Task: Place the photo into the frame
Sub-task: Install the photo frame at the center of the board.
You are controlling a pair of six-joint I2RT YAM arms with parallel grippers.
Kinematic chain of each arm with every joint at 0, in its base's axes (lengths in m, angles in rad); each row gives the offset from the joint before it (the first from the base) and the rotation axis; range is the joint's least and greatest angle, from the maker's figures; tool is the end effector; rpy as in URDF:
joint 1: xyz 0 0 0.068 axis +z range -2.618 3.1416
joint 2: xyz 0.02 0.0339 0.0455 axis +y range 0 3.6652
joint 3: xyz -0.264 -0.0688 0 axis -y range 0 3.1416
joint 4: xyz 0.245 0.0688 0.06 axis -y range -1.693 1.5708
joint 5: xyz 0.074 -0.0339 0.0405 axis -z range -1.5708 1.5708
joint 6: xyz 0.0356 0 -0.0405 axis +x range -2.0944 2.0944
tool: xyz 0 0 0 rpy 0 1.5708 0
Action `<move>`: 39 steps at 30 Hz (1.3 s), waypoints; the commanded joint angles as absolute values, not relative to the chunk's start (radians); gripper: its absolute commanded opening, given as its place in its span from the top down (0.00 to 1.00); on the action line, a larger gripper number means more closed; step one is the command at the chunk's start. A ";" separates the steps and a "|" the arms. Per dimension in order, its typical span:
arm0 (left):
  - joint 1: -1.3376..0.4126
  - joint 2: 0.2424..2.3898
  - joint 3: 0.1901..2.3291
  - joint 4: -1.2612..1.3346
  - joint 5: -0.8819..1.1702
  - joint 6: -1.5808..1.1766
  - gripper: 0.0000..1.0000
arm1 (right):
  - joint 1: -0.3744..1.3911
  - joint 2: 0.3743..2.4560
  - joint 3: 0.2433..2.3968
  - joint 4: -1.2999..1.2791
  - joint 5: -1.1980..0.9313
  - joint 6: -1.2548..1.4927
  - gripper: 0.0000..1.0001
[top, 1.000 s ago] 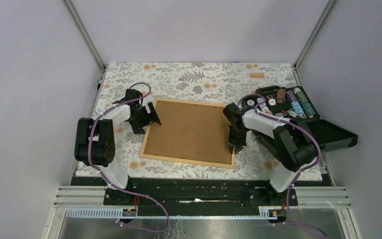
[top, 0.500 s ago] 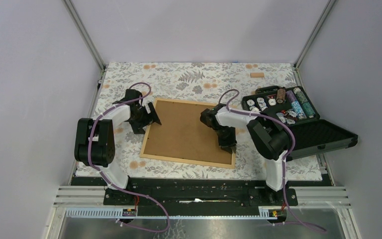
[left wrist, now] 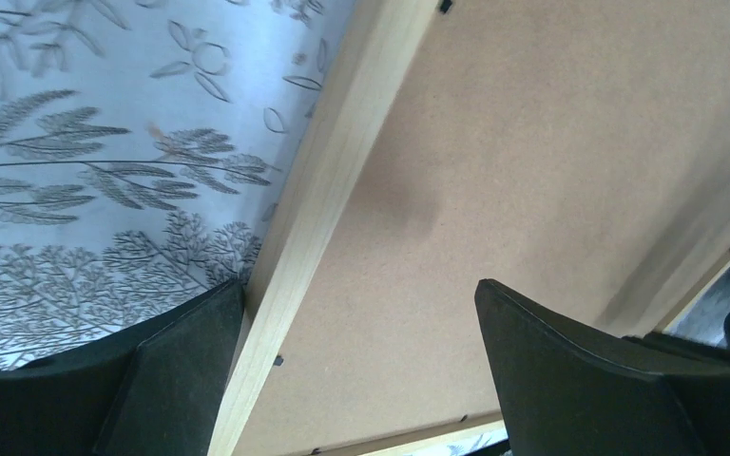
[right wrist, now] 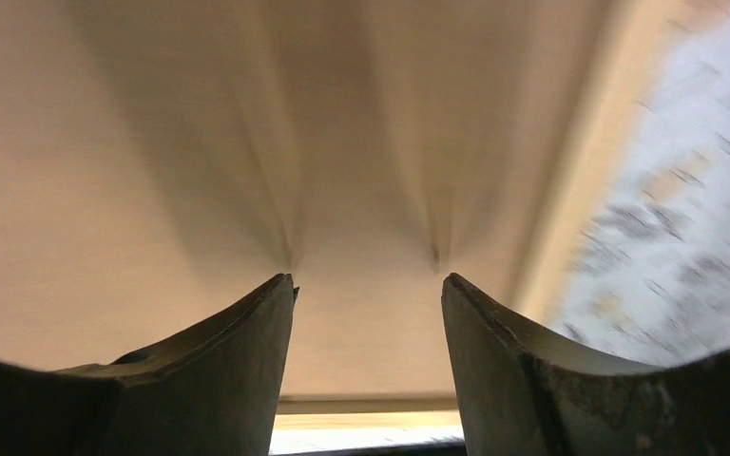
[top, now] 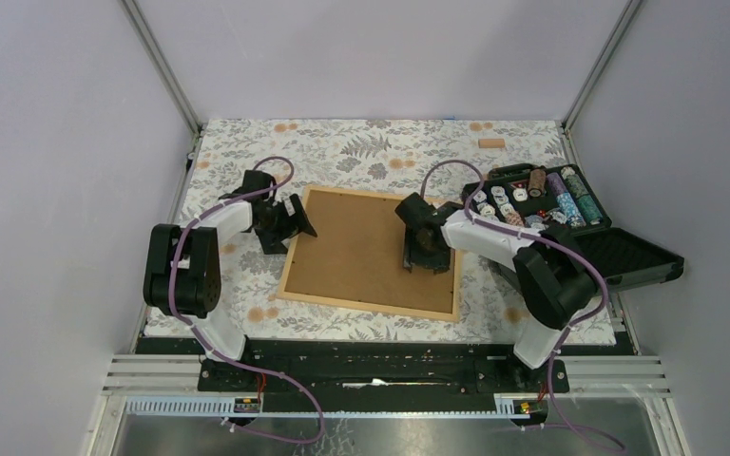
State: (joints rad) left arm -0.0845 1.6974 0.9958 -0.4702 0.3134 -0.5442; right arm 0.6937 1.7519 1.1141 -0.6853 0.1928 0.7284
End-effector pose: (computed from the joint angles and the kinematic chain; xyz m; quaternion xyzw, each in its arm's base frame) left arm 0.3190 -0.0380 0.1637 -0.1905 0.9497 -0.2060 0.1389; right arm 0.2556 0.2037 0.1699 0.0290 0.9874 0.0079 0.1555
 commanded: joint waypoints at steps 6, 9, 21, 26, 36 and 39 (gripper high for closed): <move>-0.101 1.761 0.954 -0.467 0.421 -0.560 0.03 | 0.470 1.620 1.123 -0.481 0.003 0.565 0.45; -0.089 1.759 0.957 -0.471 0.411 -0.558 0.03 | 0.410 1.640 1.175 -0.558 0.004 0.496 0.47; -0.058 1.767 0.963 -0.474 0.409 -0.555 0.03 | 0.289 1.774 1.220 -0.659 -0.024 0.391 0.63; -0.052 1.769 0.963 -0.472 0.414 -0.555 0.03 | 0.283 1.812 1.235 -0.663 0.035 0.369 0.63; -0.049 1.778 0.963 -0.468 0.425 -0.558 0.03 | 0.266 1.841 1.250 -0.674 0.056 0.353 0.70; -0.048 1.778 0.963 -0.468 0.425 -0.558 0.03 | 0.267 1.853 1.252 -0.659 0.032 0.357 0.71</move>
